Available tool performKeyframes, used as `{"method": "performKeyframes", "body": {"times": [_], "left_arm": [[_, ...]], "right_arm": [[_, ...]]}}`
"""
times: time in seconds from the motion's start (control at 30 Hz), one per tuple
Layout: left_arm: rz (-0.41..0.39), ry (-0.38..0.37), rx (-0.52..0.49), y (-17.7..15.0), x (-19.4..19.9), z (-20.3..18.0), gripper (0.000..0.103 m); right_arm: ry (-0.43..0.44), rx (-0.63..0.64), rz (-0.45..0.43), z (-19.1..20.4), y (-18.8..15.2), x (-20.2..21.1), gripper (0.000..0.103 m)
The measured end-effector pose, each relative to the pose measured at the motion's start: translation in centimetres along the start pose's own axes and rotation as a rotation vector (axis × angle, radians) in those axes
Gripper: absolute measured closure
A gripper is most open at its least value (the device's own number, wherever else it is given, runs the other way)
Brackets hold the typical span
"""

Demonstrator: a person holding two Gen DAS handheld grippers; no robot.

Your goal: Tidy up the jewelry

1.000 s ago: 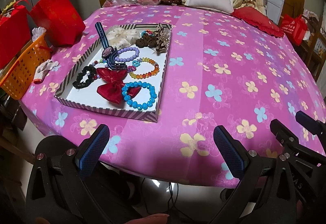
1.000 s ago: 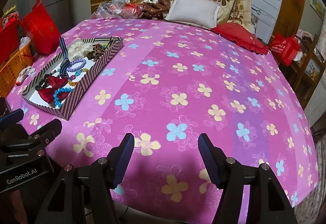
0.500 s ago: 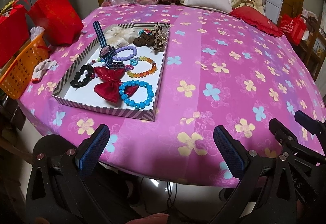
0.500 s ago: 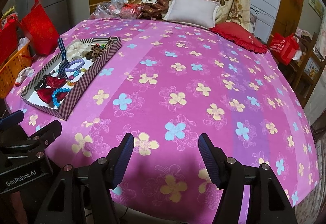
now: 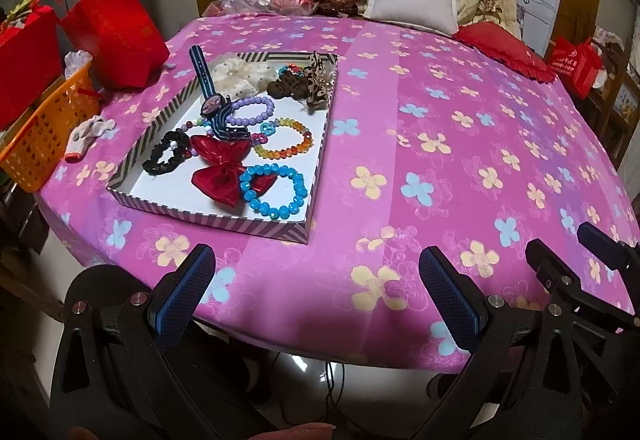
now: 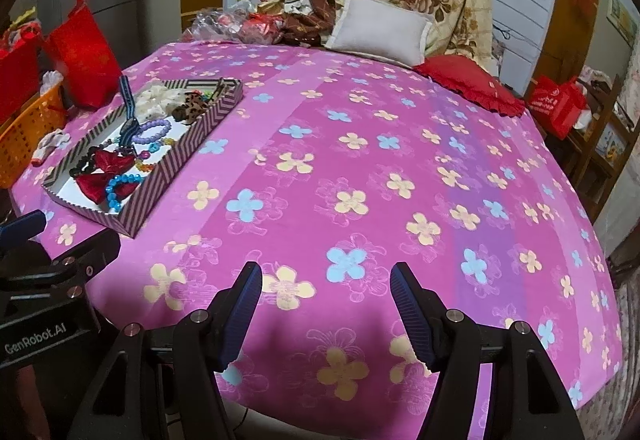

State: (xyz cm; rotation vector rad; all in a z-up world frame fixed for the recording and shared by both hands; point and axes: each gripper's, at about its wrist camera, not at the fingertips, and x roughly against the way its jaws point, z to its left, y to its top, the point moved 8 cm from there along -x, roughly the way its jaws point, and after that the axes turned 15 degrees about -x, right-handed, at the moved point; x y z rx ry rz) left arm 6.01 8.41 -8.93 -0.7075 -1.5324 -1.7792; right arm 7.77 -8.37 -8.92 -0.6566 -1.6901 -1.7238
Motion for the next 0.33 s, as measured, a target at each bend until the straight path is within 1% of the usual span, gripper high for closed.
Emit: {"method": "performKeyframes", "body": {"times": [0.1,0.23,0.33], "left_arm": [[-0.008,0.006,-0.001,0.1,0.4,-0.1,0.001],[-0.025,0.014,-0.034,0.6,0.9,-1.0,0.001],[-0.027,0.004,-0.076,1.2,1.1,-2.3,0.001]], "right_arm": [[0.014,-0.004,-0.005,-0.1,-0.1,0.1,0.034],[0.025,-0.042,-0.003,-1.3,-0.1,-0.1,0.034],[0.021,-0.085,0.003,-2.9,0.0,-0.3,0.034]]}}
